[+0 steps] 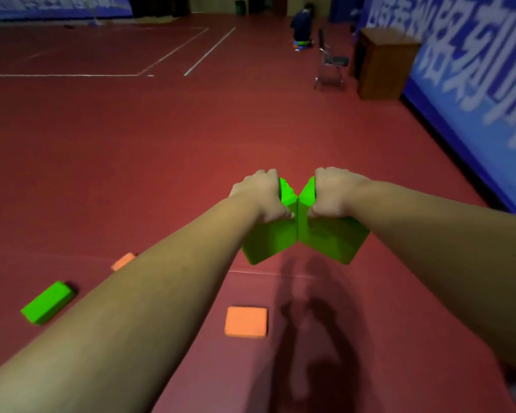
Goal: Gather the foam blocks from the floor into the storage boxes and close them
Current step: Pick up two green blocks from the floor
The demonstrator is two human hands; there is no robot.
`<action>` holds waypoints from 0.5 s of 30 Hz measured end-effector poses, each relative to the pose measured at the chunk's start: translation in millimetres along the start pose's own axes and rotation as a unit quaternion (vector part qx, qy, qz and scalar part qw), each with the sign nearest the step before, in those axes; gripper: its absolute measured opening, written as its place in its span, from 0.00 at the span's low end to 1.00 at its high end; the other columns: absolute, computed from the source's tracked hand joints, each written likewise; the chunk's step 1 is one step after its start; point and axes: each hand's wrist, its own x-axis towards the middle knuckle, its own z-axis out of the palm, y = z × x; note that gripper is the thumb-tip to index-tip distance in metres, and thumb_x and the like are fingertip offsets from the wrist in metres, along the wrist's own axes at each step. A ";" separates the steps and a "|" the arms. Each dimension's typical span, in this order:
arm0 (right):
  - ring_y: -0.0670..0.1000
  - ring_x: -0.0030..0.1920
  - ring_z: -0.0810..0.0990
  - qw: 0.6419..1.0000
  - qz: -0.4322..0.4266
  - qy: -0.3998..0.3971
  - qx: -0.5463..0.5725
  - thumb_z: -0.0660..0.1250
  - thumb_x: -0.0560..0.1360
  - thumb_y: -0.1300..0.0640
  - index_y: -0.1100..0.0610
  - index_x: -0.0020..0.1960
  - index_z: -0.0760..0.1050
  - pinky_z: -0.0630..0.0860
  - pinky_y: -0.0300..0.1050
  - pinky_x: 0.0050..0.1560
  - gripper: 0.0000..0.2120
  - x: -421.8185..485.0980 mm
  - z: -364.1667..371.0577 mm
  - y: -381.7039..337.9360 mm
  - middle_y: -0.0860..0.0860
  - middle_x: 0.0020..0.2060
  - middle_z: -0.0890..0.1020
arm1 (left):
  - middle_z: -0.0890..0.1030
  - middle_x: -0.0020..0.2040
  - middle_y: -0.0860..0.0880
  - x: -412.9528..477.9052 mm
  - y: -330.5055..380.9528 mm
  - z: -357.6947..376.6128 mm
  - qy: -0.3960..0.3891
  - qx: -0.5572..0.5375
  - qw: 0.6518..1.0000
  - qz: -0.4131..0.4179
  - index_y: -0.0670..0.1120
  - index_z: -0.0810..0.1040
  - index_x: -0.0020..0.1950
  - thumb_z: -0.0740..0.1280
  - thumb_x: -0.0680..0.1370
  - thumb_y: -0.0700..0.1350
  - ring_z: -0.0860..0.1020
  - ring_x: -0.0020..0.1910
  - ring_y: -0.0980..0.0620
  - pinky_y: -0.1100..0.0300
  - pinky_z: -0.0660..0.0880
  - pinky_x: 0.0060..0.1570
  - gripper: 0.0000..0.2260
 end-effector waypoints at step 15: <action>0.59 0.53 0.83 0.967 0.220 -0.048 0.117 0.79 0.64 0.41 0.57 0.60 0.74 0.80 0.47 0.47 0.33 -139.2 74.5 484.0 0.58 0.55 0.83 | 0.77 0.63 0.45 47.6 478.5 154.5 -0.101 0.055 0.965 0.235 0.49 0.72 0.64 0.79 0.63 0.64 0.78 0.63 0.39 0.44 0.78 0.60 0.36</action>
